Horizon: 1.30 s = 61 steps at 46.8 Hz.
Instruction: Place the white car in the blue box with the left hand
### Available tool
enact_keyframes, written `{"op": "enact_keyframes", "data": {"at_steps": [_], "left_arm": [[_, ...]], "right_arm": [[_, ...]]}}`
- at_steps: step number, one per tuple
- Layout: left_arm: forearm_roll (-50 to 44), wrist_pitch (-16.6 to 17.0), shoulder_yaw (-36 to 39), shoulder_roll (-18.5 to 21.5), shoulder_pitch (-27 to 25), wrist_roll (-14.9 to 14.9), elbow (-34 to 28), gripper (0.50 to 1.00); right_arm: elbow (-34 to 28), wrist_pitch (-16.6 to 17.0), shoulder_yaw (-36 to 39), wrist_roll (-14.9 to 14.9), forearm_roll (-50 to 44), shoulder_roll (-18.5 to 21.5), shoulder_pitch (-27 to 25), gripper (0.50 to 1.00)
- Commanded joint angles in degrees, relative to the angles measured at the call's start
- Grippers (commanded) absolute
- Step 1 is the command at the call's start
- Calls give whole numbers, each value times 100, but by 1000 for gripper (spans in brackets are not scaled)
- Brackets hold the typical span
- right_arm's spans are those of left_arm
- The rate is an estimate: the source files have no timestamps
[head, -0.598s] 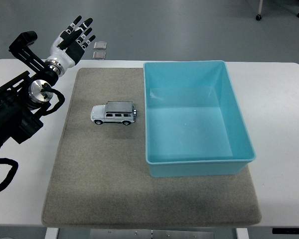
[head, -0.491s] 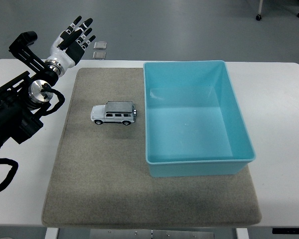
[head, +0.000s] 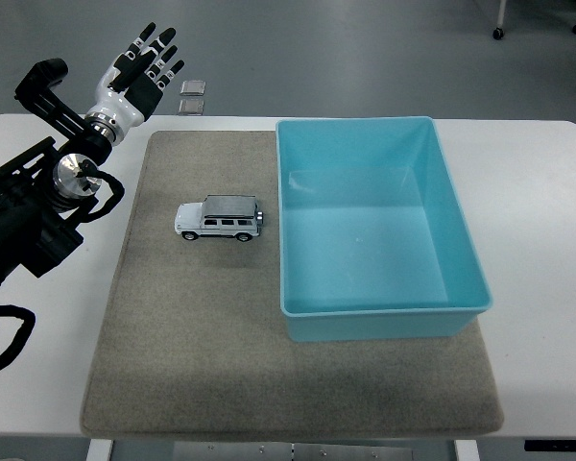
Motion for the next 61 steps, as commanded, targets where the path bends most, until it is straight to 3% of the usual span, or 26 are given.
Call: {"op": "enact_keyframes", "data": {"at_steps": [1, 21, 40, 61], "left_arm": [[14, -1, -3, 17, 1, 10, -9, 999], [93, -54, 94, 149, -61, 18, -79, 999], [945, -54, 94, 860, -35, 1, -1064, 996], [1639, 139, 322, 966, -79, 10, -1108, 996]], "right_arm": [[0, 0, 0, 0, 0, 0, -8, 936], [0, 0, 0, 0, 0, 0, 1, 936], [0, 0, 0, 0, 0, 0, -8, 936], [0, 0, 0, 0, 0, 0, 0, 936]]}}
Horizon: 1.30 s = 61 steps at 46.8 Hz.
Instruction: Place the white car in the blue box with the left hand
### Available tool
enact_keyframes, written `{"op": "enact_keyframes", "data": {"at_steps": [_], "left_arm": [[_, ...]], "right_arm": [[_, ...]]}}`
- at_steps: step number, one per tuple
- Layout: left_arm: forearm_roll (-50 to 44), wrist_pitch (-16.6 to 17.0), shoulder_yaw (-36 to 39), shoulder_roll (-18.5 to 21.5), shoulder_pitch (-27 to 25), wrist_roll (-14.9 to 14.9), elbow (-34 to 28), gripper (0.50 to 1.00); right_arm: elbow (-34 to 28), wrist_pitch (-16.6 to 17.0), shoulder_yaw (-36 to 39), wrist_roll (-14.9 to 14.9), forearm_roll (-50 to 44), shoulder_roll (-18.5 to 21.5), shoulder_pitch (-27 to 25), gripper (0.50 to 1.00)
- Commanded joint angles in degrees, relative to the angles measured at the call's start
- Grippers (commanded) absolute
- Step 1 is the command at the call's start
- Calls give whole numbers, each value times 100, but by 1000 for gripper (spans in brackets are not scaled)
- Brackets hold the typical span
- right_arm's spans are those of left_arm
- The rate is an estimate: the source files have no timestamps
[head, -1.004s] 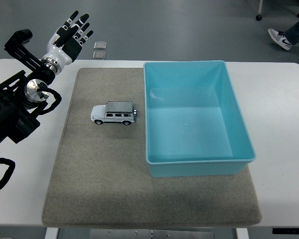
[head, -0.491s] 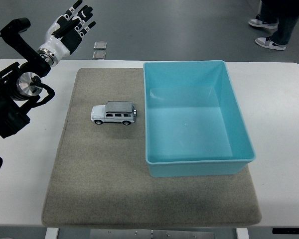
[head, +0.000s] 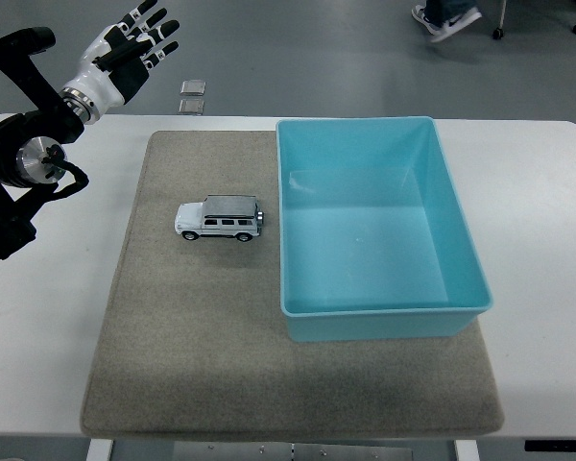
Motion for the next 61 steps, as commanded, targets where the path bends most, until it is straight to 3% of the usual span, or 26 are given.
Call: {"op": "enact_keyframes", "data": {"at_steps": [1, 9, 29, 41, 49, 61], "left_arm": [[328, 134, 21, 2, -5, 11, -38, 996], [1233, 442, 82, 46, -5, 20, -398, 996], [3764, 311, 749, 643, -277, 63, -1295, 996], [3950, 223, 1418, 1013, -770, 99, -1744, 996], [4046, -6, 1585, 1092, -919, 283, -1893, 996], [4389, -14, 2059, 1399, -946, 336, -2517, 996]], "right_arm": [[0, 0, 0, 0, 0, 0, 1, 936], [0, 0, 0, 0, 0, 0, 1, 936], [0, 0, 0, 0, 0, 0, 1, 936], [0, 0, 0, 0, 0, 0, 1, 936], [0, 0, 0, 0, 0, 0, 1, 936], [0, 0, 0, 0, 0, 0, 1, 936]]}}
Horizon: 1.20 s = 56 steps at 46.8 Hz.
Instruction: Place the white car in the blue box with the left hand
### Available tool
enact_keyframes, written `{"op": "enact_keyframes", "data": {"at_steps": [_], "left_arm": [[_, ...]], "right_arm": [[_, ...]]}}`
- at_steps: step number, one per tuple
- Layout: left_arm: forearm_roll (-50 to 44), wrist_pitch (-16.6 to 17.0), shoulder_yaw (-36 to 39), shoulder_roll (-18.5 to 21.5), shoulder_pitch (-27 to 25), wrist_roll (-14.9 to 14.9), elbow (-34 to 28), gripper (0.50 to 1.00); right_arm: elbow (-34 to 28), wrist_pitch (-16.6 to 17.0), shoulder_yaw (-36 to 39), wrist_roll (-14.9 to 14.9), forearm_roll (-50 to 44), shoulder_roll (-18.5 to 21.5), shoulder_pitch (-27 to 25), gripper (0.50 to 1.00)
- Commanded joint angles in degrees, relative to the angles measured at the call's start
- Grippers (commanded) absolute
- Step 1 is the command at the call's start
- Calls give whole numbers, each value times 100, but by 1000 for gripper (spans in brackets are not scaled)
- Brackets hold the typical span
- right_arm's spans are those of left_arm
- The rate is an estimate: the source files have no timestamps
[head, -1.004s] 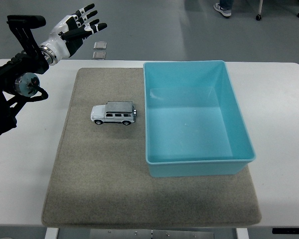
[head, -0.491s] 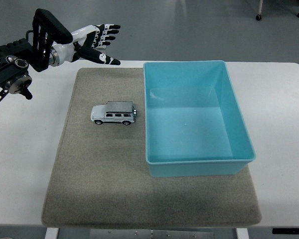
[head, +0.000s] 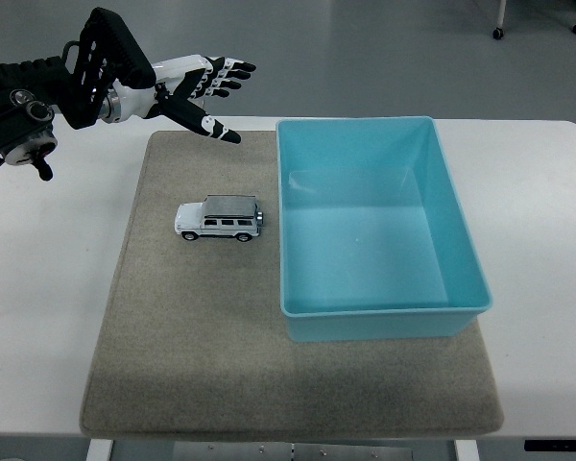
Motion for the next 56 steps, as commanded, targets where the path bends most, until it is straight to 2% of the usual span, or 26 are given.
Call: {"op": "enact_keyframes", "data": {"at_steps": [1, 5, 8, 16, 19, 21, 32, 42, 49, 52, 56], "left_arm": [[231, 0, 295, 129, -30, 10, -228, 996], [363, -114, 383, 331, -74, 10, -465, 996], [425, -377, 409, 437, -92, 10, -597, 996], [539, -913, 409, 472, -232, 19, -623, 996], [776, -1203, 401, 481, -267, 19, -632, 996], [943, -1274, 401, 481, -267, 27, -641, 996], [1883, -1371, 392, 587, -267, 19, -913, 996], [2841, -1266, 348, 472, -250, 27, -958, 996], [3211, -1046, 348, 314, -180, 36, -966, 996], [3290, -984, 357, 235, -171, 97, -958, 996], [3343, -923, 357, 130, -162, 326, -958, 996]], "right_arm": [[0, 0, 0, 0, 0, 0, 0, 936], [0, 0, 0, 0, 0, 0, 0, 936], [0, 0, 0, 0, 0, 0, 0, 936], [0, 0, 0, 0, 0, 0, 0, 936], [0, 0, 0, 0, 0, 0, 0, 936], [0, 0, 0, 0, 0, 0, 0, 936], [0, 0, 0, 0, 0, 0, 0, 936], [0, 0, 0, 0, 0, 0, 0, 936], [0, 0, 0, 0, 0, 0, 0, 936], [0, 0, 0, 0, 0, 0, 0, 936], [0, 0, 0, 0, 0, 0, -9, 936]]}}
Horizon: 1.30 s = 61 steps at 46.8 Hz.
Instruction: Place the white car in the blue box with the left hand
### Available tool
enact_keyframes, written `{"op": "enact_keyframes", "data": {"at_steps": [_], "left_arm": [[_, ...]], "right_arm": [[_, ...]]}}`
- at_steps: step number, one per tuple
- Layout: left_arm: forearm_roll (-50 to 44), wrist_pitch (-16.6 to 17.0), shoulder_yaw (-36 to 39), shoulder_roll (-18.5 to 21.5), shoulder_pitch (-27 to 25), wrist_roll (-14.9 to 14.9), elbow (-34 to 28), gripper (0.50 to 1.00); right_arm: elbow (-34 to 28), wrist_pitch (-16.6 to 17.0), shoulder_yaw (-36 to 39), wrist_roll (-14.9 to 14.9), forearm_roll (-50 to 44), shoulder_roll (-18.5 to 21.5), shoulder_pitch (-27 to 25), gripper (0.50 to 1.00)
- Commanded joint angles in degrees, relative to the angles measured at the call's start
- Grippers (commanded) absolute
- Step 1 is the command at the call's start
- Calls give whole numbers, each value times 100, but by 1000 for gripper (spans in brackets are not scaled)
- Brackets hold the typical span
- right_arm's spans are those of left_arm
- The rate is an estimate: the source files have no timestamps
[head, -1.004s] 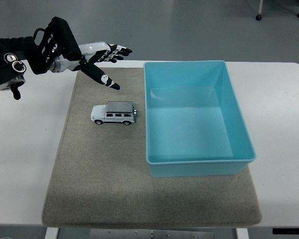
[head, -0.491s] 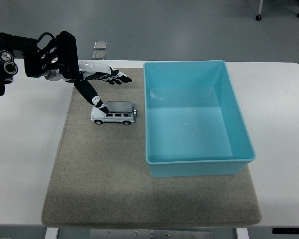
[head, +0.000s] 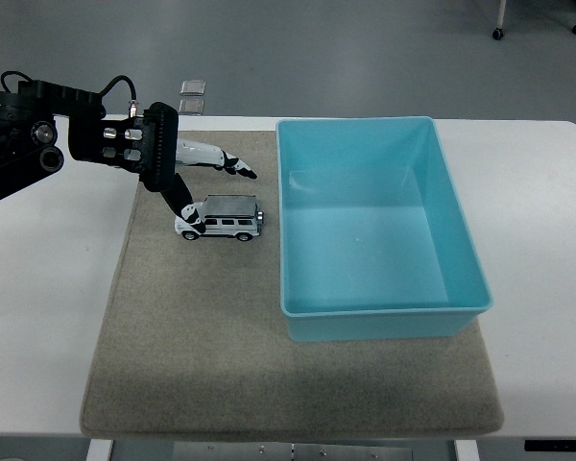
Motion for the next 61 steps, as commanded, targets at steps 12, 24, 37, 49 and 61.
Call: {"op": "enact_keyframes", "data": {"at_steps": [12, 24, 37, 49, 61], "left_arm": [[25, 46, 23, -301, 81, 390, 45, 994], [34, 55, 5, -389, 81, 715, 53, 981], [25, 187, -21, -547, 81, 1023, 53, 887], [34, 187, -12, -565, 81, 1031, 27, 771], [-1, 204, -83, -565, 80, 1093, 36, 500]], "right_arm": [[0, 2, 0, 0, 0, 0, 0, 936], [0, 2, 0, 0, 0, 0, 0, 936], [0, -6, 0, 0, 0, 0, 0, 936], [0, 2, 0, 0, 0, 0, 0, 936], [0, 2, 0, 0, 0, 0, 0, 936]]}}
